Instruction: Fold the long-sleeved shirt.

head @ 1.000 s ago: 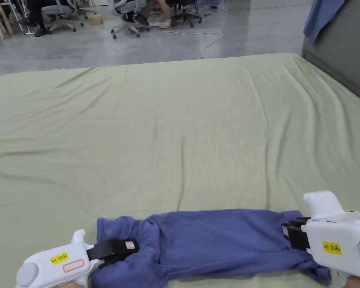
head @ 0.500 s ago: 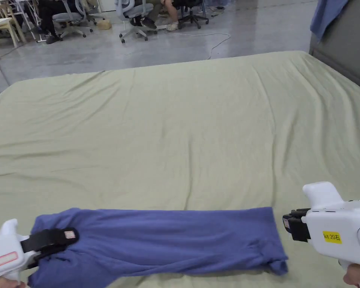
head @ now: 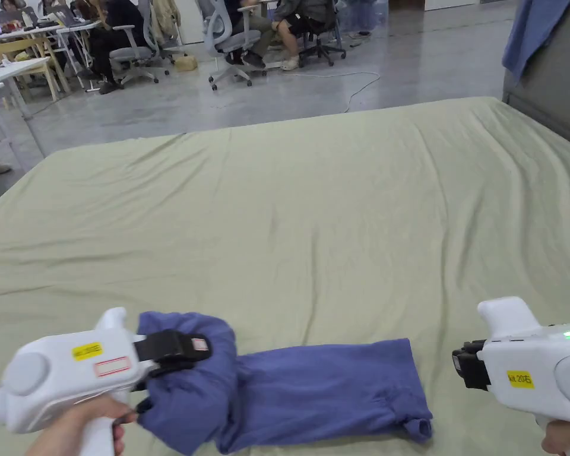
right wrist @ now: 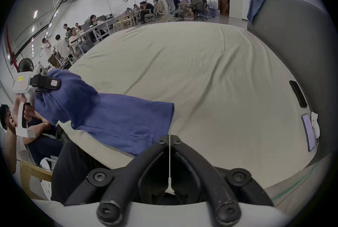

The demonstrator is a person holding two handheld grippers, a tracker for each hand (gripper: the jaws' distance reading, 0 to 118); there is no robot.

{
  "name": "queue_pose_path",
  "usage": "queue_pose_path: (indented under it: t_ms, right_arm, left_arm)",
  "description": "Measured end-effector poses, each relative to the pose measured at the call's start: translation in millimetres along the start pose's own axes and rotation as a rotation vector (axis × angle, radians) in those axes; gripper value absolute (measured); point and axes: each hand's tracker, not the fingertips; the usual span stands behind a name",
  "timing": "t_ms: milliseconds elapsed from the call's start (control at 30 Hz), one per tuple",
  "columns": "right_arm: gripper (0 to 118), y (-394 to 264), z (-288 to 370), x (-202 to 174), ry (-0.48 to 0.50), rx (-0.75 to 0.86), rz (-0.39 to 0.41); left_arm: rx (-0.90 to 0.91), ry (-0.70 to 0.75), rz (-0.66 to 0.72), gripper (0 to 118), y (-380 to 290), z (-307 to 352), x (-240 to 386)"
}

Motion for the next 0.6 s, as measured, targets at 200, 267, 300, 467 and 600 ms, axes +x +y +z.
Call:
queue_pose_path:
  t_ms: [200, 267, 300, 467, 600]
  right_arm:
    - [0, -2, -1, 7, -0.041, 0.0, 0.008]
    - [0, -2, 0, 12, -0.049, 0.006, -0.002]
    - [0, -1, 0, 14, -0.045, 0.005, -0.012]
    - [0, -1, -2, 21, -0.043, 0.001, -0.031]
    - [0, -2, -3, 23, -0.038, -0.008, -0.043]
  left_arm:
    - [-0.19, 0.131, -0.088, 19, -27, -123, 34]
    - [-0.209, 0.157, -0.043, 46, -35, -152, 34]
    - [-0.214, 0.164, -0.013, 56, -37, -163, 35]
    - [-0.174, -0.017, 0.025, 109, -52, -184, 69]
    - [-0.204, -0.132, 0.002, 118, -52, -185, 93]
